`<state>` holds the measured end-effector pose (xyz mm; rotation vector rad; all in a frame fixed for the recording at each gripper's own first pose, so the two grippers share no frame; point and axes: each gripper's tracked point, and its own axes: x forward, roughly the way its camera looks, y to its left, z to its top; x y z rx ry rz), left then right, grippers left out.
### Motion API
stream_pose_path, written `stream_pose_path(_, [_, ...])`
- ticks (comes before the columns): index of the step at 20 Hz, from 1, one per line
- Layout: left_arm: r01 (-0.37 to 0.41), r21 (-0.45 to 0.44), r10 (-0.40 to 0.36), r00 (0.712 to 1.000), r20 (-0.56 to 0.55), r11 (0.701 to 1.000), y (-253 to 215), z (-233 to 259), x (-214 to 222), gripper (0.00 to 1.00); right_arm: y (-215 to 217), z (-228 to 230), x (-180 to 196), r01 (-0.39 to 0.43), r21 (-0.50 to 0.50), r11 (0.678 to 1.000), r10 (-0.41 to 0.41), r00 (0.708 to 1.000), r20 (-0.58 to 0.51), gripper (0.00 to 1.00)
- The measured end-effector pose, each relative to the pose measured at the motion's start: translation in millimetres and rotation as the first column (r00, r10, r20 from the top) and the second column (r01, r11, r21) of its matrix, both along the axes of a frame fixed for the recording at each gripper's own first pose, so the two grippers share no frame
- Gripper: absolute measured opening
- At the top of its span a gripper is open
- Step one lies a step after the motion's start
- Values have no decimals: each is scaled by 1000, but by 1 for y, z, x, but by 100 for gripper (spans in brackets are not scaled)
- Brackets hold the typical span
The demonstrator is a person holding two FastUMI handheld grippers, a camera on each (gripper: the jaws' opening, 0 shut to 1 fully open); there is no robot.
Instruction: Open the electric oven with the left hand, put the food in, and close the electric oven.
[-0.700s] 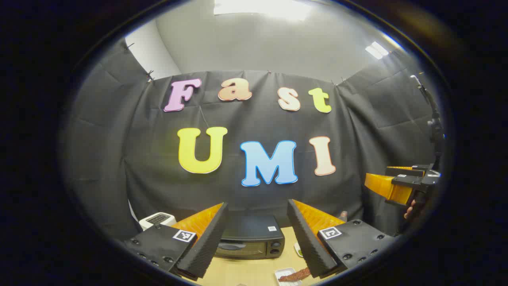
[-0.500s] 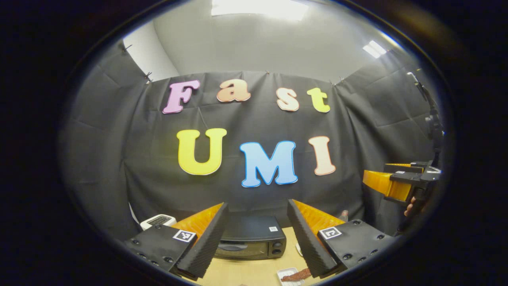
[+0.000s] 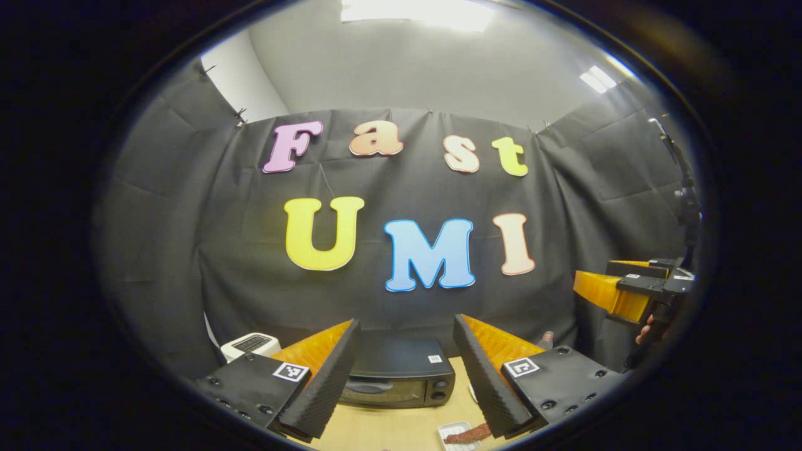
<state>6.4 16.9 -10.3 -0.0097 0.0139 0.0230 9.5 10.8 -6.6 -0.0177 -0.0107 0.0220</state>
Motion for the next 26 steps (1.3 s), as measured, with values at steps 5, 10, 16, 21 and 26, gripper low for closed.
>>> stream_pose_path(5, [-12,1,12,998,-56,1000,10,-34,16,100,-4,-13,3,5,-10,1000,-5,1000,-28,97])
stream_pose_path(10, [-2,-7,1,988,-152,1000,21,-90,44,100,-10,-26,3,17,-17,1000,-18,998,-56,97])
stream_pose_path(16, [-5,-13,2,970,-241,1000,37,-152,80,97,-27,-43,3,51,-43,998,-55,994,-99,97])
stream_pose_path(21, [-25,-24,16,952,-306,999,54,-200,113,100,-38,-59,7,88,-49,995,-94,986,-136,97])
stream_pose_path(26, [-42,-24,29,924,-382,999,70,-250,150,92,-39,-66,11,92,-52,994,-99,983,-151,97])
